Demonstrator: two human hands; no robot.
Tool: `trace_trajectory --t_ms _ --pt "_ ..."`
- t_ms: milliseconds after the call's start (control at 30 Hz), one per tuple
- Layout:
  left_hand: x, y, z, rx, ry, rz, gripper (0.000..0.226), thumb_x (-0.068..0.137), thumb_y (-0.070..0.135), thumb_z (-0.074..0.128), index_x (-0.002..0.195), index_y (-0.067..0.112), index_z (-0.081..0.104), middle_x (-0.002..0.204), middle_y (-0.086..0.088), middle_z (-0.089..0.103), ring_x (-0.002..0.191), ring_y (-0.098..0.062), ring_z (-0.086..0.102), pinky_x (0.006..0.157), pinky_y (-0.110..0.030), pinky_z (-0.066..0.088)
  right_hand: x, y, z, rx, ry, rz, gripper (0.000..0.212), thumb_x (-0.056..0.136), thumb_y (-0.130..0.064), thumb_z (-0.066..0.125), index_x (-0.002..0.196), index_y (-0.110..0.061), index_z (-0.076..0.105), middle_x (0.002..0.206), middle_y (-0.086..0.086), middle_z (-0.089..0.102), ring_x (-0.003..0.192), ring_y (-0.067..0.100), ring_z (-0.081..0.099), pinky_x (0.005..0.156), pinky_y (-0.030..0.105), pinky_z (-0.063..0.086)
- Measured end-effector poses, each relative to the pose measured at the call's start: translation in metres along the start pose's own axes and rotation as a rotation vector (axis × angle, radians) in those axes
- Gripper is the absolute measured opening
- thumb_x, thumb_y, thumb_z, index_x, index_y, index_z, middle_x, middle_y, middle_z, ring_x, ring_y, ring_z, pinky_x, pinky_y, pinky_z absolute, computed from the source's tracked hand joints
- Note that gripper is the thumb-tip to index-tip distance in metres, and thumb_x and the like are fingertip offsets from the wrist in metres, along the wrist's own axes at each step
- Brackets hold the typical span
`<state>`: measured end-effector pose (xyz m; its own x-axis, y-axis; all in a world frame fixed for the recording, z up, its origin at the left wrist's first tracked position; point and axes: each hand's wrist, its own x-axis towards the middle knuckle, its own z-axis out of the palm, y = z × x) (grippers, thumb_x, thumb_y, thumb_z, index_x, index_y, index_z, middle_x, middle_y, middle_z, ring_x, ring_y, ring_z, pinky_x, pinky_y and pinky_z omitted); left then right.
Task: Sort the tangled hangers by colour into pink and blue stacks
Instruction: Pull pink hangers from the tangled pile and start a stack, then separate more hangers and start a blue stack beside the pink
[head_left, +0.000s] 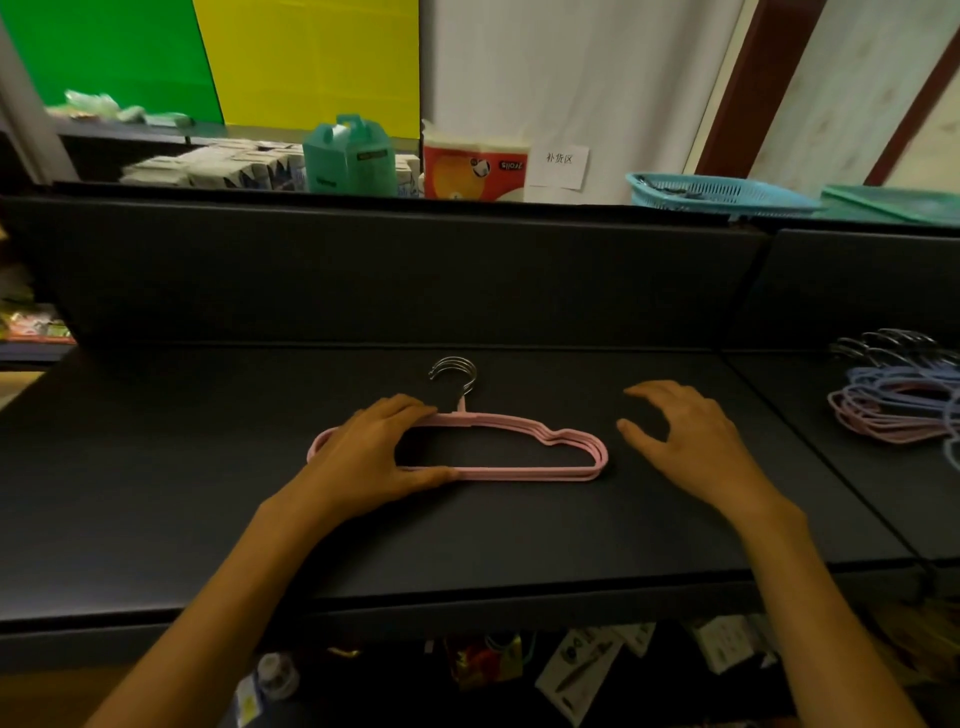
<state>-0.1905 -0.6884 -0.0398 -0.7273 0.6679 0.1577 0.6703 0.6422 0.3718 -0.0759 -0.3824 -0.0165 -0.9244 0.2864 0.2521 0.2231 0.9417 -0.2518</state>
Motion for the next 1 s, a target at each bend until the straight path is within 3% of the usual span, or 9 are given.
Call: trace_trajectory --t_ms 300,467,567,800,1000 --pt "0.0 -0.003 0.0 -0.026 -0.024 -0.009 0.082 0.069 0.072 0.056 0.137 0.031 0.037 0.136 0.01 0.041 0.118 -0.004 0.041 0.098 -0.023 0.038 -0.007 -0.003 0.0 -0.001 -0.006 0.003 0.048 0.088 -0.04 0.058 0.133 -0.025 0.048 0.138 -0.001 0.046 0.126 0.016 0.042 0.105 0.034 0.032" --pt "0.002 0.003 -0.004 0.06 -0.077 -0.024 0.085 0.069 0.077 0.05 0.14 0.033 0.031 0.141 0.008 0.037 0.123 -0.009 0.04 0.101 -0.029 0.037 -0.011 -0.006 -0.002 -0.015 0.013 -0.01 0.047 0.088 -0.041 0.058 0.132 -0.026 0.048 0.137 -0.004 0.048 0.125 0.015 0.042 0.105 0.033 0.03" --pt "0.009 0.017 -0.013 0.144 -0.095 -0.037 0.079 0.077 0.069 0.051 0.143 0.03 0.027 0.146 0.005 0.032 0.129 -0.014 0.034 0.104 -0.035 0.033 -0.015 -0.009 -0.007 -0.015 0.023 -0.018 0.045 0.089 -0.041 0.057 0.131 -0.03 0.048 0.136 -0.006 0.048 0.126 0.013 0.041 0.105 0.031 0.03" --pt "0.037 0.074 -0.013 0.299 0.067 0.122 0.068 0.087 0.057 0.044 0.144 0.026 0.026 0.149 0.002 0.029 0.136 -0.02 0.024 0.109 -0.042 0.025 -0.047 -0.009 -0.027 -0.026 0.116 -0.002 0.044 0.09 -0.039 0.056 0.131 -0.027 0.051 0.137 -0.007 0.049 0.126 0.01 0.04 0.104 0.024 0.025" --pt "0.065 0.15 0.02 0.245 -0.005 0.282 0.067 0.087 0.058 0.044 0.143 0.026 0.028 0.148 0.002 0.029 0.136 -0.021 0.024 0.108 -0.041 0.025 -0.091 0.04 -0.049 -0.074 0.136 0.166 0.046 0.091 -0.044 0.052 0.134 -0.028 0.047 0.14 -0.01 0.044 0.129 0.009 0.036 0.103 0.024 0.023"
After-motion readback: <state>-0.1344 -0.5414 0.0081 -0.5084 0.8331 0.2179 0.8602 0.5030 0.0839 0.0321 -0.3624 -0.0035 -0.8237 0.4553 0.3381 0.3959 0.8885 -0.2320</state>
